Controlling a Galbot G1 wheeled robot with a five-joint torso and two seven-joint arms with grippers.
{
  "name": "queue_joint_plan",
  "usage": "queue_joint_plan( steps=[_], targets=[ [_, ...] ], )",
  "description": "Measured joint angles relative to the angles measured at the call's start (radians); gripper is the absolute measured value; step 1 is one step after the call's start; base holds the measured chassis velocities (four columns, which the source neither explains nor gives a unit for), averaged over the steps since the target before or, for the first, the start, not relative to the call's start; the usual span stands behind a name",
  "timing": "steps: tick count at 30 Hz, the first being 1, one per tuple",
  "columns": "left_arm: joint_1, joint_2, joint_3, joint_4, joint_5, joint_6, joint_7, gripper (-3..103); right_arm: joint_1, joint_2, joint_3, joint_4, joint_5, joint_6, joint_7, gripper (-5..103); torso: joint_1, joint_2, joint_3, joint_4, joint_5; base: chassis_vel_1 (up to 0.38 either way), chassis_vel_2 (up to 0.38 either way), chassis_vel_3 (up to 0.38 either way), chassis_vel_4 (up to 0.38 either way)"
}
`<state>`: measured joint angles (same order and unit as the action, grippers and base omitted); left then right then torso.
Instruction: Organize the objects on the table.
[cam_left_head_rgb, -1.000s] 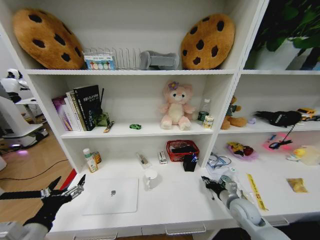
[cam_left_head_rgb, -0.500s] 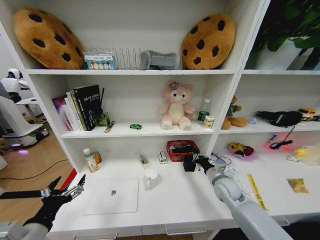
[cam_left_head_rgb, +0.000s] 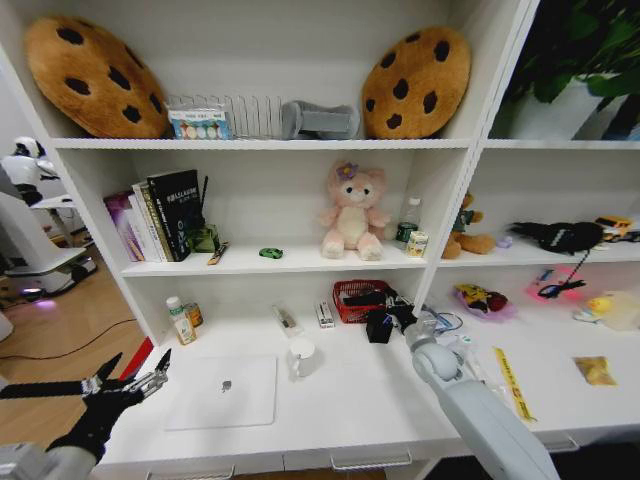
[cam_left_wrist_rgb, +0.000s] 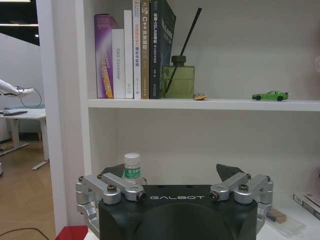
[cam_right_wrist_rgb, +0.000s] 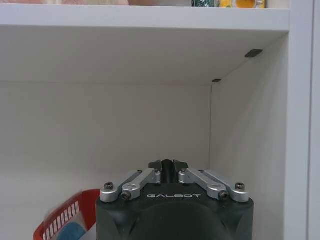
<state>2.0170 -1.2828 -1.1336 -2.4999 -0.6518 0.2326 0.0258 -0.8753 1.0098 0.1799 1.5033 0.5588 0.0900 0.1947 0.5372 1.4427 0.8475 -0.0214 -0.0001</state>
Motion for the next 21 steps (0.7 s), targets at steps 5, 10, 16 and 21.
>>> queue_joint_plan(
  steps=[5,10,16,21],
  targets=[
    [0.0,0.0,0.0,0.0,0.0,0.0,0.0,100,0.029,0.014,-0.007,-0.01,0.002,0.004,0.008,10,0.0,0.0,0.0,-0.0003,-0.0001,0.0,0.0,0.0,0.0],
    [0.0,0.0,0.0,0.0,0.0,0.0,0.0,100,0.05,0.021,-0.012,-0.044,-0.014,0.041,0.011,10,0.0,0.0,0.0,-0.0005,-0.0001,0.0,0.0,0.0,0.0],
    [0.0,0.0,0.0,0.0,0.0,0.0,0.0,100,0.054,0.039,-0.024,-0.059,-0.025,0.041,0.018,18,0.0,0.0,0.0,-0.0005,0.0002,0.0,0.0,0.0,0.0],
    [0.0,0.0,0.0,0.0,0.0,0.0,0.0,100,0.069,0.053,-0.037,-0.076,-0.033,0.051,0.019,34,0.0,0.0,0.0,-0.0001,0.0002,0.0,0.0,0.0,0.0]
  ],
)
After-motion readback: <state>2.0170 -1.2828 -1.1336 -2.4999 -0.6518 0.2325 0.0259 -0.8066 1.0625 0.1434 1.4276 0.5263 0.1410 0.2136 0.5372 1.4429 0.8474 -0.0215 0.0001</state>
